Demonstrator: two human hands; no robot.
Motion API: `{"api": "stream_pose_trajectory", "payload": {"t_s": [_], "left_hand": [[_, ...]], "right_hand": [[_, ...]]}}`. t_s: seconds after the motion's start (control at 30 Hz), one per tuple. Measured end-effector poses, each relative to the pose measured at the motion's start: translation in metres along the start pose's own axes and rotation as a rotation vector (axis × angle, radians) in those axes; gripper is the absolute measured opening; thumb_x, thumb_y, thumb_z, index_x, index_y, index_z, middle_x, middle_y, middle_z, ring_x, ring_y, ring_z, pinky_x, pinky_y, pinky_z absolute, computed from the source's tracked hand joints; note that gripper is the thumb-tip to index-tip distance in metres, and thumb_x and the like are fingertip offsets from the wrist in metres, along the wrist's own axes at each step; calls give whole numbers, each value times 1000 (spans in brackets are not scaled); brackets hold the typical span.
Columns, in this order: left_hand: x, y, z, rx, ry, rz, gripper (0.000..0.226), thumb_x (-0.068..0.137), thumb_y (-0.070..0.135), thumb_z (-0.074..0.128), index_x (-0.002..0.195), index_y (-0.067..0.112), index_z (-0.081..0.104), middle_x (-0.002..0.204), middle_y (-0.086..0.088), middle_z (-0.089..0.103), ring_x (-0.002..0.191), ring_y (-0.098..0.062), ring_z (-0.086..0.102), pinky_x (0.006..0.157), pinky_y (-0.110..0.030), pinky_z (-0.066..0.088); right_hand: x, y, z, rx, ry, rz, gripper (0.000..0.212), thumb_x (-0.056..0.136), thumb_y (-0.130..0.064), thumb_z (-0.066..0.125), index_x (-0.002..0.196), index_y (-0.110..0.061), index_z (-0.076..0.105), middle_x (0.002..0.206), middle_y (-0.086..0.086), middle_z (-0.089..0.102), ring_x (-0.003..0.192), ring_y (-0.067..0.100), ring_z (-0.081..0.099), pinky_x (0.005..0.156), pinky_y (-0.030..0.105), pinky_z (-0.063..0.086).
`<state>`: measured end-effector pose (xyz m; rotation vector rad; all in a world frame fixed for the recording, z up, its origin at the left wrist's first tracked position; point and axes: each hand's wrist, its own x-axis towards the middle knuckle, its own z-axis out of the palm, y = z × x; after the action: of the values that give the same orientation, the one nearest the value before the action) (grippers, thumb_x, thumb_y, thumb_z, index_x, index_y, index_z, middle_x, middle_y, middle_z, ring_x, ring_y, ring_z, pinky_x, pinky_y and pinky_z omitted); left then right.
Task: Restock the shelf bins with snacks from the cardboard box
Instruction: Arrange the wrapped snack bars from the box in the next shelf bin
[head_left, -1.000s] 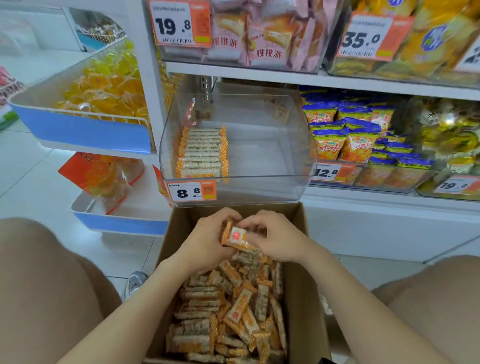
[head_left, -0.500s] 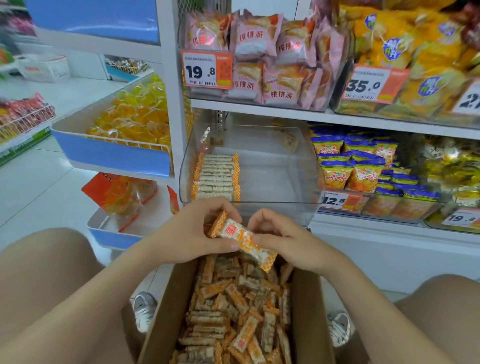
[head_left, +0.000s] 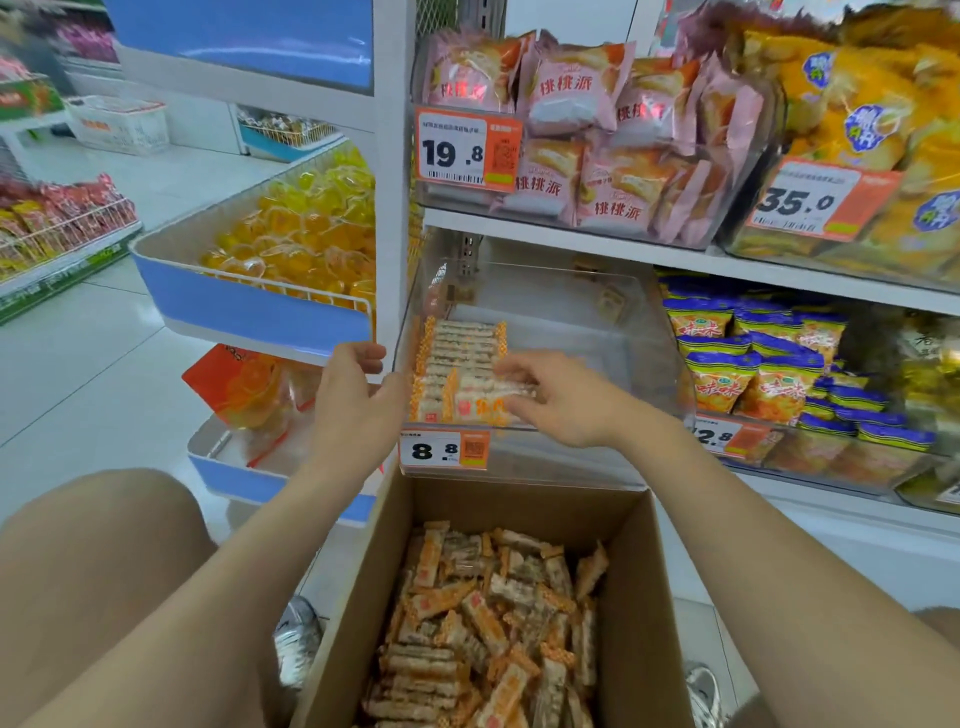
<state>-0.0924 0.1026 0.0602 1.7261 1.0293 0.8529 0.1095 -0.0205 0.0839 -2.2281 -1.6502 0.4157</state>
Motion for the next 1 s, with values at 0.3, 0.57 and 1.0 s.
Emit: {"api": "stream_pose_trajectory", "payload": {"t_s": [0.3, 0.57, 1.0], "left_hand": [[8, 6, 11, -230, -44, -201, 17, 106, 16, 46, 121, 19, 53, 91, 2, 54, 81, -16, 55, 70, -34, 43], [10, 8, 13, -233, -37, -219, 17, 107, 17, 44, 122, 20, 51, 87, 2, 53, 74, -11, 51, 66, -34, 41], [-12, -7, 16, 273, 214, 236, 22, 95, 20, 59, 115, 19, 49, 123, -5, 42, 111, -25, 39, 92, -39, 36]], "right_hand": [[59, 1, 21, -84, -237, -18, 37, 94, -29, 79, 129, -21, 73, 127, -3, 71, 111, 9, 64, 98, 27, 53], [74, -10, 28, -252, -158, -52, 27, 83, -7, 74, 103, -23, 81, 84, -10, 68, 85, 15, 65, 81, 39, 61], [21, -9, 15, 105, 321, -37, 14, 100, -25, 66, 98, -25, 80, 80, -15, 72, 74, 0, 65, 68, 12, 47]]}}
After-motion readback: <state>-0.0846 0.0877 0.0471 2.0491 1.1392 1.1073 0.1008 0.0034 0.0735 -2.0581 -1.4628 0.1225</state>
